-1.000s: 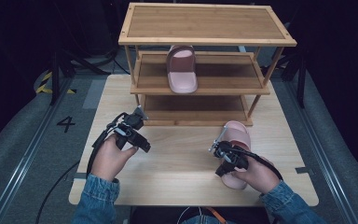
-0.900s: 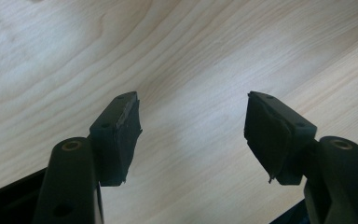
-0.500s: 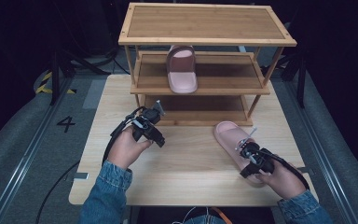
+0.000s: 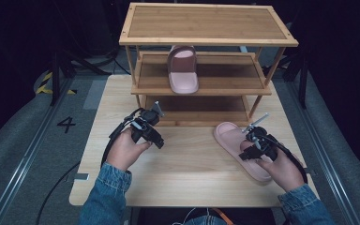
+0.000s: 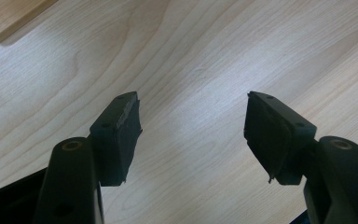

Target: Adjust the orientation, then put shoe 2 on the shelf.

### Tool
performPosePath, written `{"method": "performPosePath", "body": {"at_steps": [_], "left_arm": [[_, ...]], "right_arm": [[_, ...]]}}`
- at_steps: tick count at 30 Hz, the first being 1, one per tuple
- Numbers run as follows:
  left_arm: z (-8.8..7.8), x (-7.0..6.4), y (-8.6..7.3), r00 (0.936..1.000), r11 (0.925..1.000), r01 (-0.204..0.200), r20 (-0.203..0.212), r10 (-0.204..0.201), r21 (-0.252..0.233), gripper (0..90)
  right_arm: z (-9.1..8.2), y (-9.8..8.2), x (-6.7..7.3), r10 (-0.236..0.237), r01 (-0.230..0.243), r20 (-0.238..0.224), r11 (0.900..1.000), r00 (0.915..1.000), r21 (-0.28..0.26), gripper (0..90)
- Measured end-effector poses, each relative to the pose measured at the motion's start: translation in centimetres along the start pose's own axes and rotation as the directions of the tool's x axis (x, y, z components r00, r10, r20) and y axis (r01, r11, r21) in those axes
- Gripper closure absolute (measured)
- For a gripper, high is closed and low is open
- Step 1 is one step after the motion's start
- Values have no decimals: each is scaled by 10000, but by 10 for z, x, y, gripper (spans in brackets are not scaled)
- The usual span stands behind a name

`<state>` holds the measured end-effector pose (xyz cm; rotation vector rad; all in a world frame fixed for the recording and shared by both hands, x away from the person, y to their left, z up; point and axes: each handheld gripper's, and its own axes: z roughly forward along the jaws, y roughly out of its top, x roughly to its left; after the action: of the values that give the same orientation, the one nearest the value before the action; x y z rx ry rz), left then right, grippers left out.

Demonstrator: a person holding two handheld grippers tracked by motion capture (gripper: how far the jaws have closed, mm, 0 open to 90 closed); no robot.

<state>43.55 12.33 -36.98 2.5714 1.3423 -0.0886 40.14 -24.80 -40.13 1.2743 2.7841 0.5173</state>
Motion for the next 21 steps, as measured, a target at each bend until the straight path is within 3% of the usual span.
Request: {"method": "performPosePath", "body": {"at_steps": [4, 6, 7, 9, 11, 15, 21], "left_arm": [[-1, 2, -4, 10000, 10000, 86, -9, -86, -9, 363], [-1, 2, -6, 9999, 10000, 99, -41, -99, 0, 363], [-2, 3, -7, 9999, 10000, 95, -97, -95, -17, 363], [-3, 4, -8, 9998, 9998, 179, -30, -179, 5, 362], [-3, 6, -10, 9997, 9997, 253, -40, -254, -57, 363], [-4, 8, -12, 9997, 9996, 253, -41, -254, -85, 363], [-7, 11, -15, 9991, 9991, 410, -50, -411, -125, 363]], "right_arm": [[11, 13, 1, -249, 250, -71, 9995, 9997, 176, 659], [15, 18, 2, -328, 327, 55, 9990, 9994, 313, 723], [17, 20, 4, -429, 422, 153, 9983, 9990, 398, 769], [17, 20, 6, -775, 732, 919, 9961, 9927, 492, 837], [14, 20, 7, -808, 770, 1029, 9962, 9914, 401, 845], [5, 18, 5, -661, 653, 593, 9978, 9961, 151, 847], [-13, 18, 13, -880, 882, 377, 9961, 9954, -43, 846]]}}
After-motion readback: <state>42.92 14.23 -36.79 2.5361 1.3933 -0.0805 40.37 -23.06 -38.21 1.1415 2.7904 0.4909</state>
